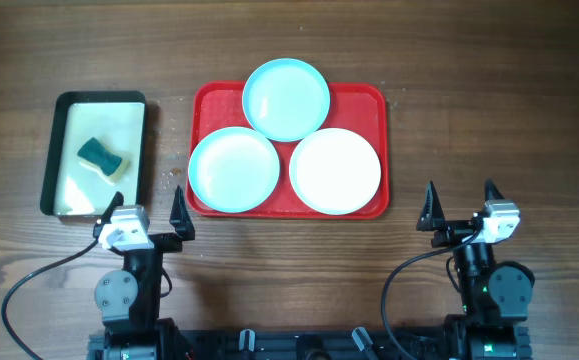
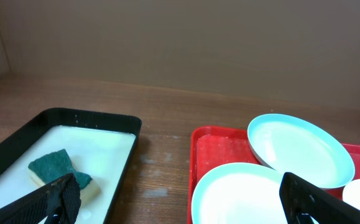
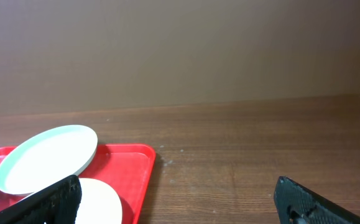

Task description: Clean dirty plates on tray and stack at the side

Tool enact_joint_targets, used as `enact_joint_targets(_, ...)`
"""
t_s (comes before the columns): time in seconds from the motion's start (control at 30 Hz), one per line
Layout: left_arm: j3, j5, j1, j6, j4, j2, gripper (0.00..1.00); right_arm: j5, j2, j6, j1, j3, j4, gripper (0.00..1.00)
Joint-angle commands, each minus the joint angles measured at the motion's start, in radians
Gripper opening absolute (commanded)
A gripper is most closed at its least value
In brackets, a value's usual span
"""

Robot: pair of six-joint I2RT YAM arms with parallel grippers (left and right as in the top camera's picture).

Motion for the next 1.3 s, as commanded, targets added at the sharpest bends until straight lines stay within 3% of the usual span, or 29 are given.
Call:
enact_joint_targets(0.0,-0.005,-0.016,-0.005,0.004,-0.006,-0.011,1.0,0.017,0.002,-0.006,-0.005,-0.002,0.002,1.0)
enact_joint_targets(1.07,-0.005,-0.016,-0.005,0.003,0.0,-0.011,1.0,0.017,0.002,-0.006,-0.005,-0.002,0.002,1.0)
enact_joint_targets(1.2,-0.005,0.113,-0.005,-0.002,0.013,-0.011,1.0,0.017,0.002,-0.006,-0.005,-0.002,0.002,1.0)
enact_joint_targets(1.27,-0.004,0.439,-0.005,-0.071,0.1,-0.011,1.0,0.017,0.002,-0.006,-0.005,-0.002,0.002,1.0)
